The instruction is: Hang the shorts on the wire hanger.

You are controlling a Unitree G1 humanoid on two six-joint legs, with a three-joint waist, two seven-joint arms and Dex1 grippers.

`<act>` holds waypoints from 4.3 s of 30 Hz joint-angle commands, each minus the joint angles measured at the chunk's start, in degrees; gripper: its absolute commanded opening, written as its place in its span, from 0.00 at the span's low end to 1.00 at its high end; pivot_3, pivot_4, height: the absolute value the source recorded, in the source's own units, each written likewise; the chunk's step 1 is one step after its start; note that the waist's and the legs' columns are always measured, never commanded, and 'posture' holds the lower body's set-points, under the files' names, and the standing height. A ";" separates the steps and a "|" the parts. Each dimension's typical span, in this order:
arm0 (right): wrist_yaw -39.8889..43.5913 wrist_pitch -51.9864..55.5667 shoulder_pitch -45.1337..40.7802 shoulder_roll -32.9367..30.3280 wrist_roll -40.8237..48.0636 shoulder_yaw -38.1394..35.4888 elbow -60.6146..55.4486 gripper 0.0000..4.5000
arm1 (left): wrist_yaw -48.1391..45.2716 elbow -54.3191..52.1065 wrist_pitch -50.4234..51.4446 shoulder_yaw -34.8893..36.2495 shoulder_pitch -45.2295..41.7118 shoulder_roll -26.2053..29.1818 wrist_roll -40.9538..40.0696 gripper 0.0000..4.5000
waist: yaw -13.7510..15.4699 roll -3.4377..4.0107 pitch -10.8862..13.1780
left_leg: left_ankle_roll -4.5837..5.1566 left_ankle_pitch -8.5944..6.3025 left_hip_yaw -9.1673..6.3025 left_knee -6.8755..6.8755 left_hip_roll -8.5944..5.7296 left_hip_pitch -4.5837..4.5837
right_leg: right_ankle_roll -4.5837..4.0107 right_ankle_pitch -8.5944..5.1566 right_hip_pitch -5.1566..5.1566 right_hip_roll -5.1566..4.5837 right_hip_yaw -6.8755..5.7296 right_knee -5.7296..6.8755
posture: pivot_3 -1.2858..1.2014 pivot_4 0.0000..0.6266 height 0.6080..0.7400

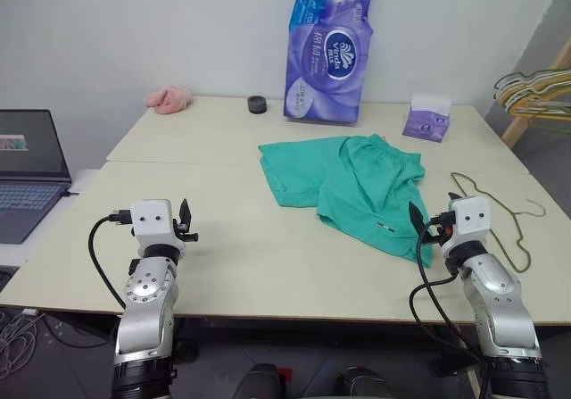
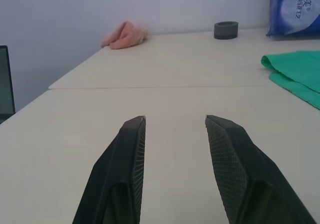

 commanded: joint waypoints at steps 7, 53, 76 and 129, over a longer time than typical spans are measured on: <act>0.21 -1.63 -0.04 -0.45 0.26 -0.41 -2.37 1.00 | -0.71 -2.90 -0.83 -0.68 -0.06 -0.04 0.34 0.45 | -0.01 0.00 0.00 | 0.00 0.00 0.00 0.00 0.01 0.00 | -0.03 -0.02 0.00 0.00 -0.01 0.00 | 0.59 0.05 1.00; 29.72 15.20 28.50 -23.17 20.82 -2.16 -33.98 1.00 | -43.05 15.59 3.27 -39.82 -23.83 -1.50 4.03 1.00 | -6.41 0.17 0.12 | 0.04 -0.04 -0.07 -0.08 0.11 0.07 | 0.27 -0.32 0.23 0.46 -0.04 -0.27 | 0.47 0.06 1.00; 26.78 11.00 30.89 -20.04 16.33 -3.15 -34.18 1.00 | -43.51 59.40 -12.49 -39.36 -41.72 -14.58 13.22 0.53 | -8.50 0.21 0.08 | 0.38 -0.29 0.03 -0.02 0.00 0.20 | 0.79 -0.03 0.88 0.32 0.00 -1.32 | 0.44 0.07 1.00; 1.14 -46.67 -41.57 -18.64 -51.48 41.50 48.84 1.00 | -70.03 19.17 15.97 -16.95 -18.65 28.10 -11.71 0.01 | -8.53 0.68 0.62 | 0.27 -0.37 -0.02 -0.05 0.00 0.44 | 0.15 0.00 0.75 -0.07 -0.02 -0.73 | 0.50 0.07 1.00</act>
